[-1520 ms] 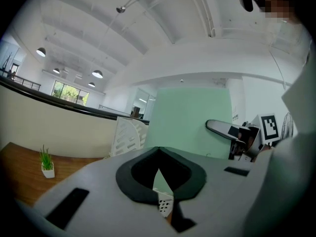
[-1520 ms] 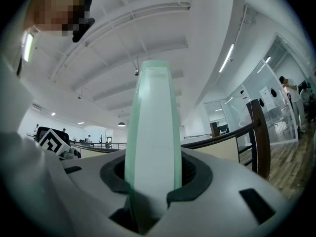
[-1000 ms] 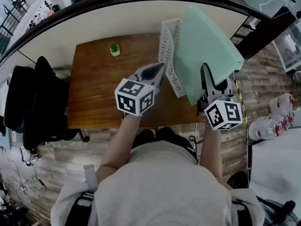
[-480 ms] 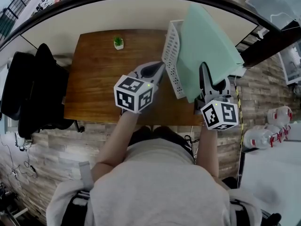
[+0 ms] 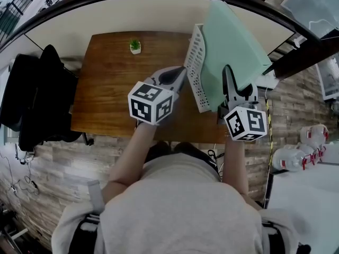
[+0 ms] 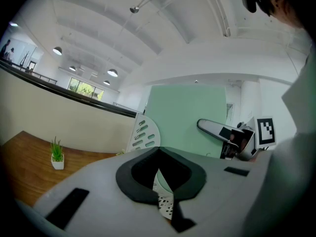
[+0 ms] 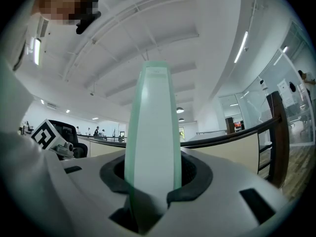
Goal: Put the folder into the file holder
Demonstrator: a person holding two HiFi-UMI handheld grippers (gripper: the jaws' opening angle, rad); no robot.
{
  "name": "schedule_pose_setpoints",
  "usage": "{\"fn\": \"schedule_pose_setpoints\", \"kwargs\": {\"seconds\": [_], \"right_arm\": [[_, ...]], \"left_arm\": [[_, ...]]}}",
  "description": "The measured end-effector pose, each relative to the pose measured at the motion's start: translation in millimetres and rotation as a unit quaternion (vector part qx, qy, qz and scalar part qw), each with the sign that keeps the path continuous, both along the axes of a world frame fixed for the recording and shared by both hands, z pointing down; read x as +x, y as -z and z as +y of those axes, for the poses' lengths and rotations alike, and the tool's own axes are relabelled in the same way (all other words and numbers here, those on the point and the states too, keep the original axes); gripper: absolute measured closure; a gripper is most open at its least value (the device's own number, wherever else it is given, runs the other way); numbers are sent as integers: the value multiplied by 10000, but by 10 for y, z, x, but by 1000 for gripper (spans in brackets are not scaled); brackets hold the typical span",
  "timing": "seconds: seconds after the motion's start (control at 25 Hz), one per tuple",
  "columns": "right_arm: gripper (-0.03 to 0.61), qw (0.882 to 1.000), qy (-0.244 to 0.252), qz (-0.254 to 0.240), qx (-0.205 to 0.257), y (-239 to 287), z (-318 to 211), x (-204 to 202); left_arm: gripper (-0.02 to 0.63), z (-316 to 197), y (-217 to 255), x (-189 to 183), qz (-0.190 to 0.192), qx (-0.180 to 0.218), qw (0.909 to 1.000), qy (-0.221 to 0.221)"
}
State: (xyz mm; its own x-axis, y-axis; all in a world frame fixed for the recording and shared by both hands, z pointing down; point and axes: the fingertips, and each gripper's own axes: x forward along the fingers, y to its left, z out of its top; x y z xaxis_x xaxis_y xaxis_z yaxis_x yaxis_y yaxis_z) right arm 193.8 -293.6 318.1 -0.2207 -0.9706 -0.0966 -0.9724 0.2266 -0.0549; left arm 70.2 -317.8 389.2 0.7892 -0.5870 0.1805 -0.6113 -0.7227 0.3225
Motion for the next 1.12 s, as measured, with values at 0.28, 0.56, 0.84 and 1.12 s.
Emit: {"fn": "schedule_pose_setpoints", "kwargs": {"seconds": [0.28, 0.56, 0.84, 1.12], "right_arm": [[411, 10000, 43, -68, 53, -5, -113, 28], [410, 9993, 10, -76, 377, 42, -96, 17], [408, 9988, -4, -134, 469, -21, -90, -4], [402, 9990, 58, -206, 390, -145, -93, 15]], "left_arm": [[600, -109, 2, 4, 33, 12, 9999, 161], [600, -128, -24, 12, 48, -9, 9996, 268], [600, -145, -49, 10, 59, -49, 9995, 303], [600, -127, -95, 42, 36, -103, 9996, 278]]}}
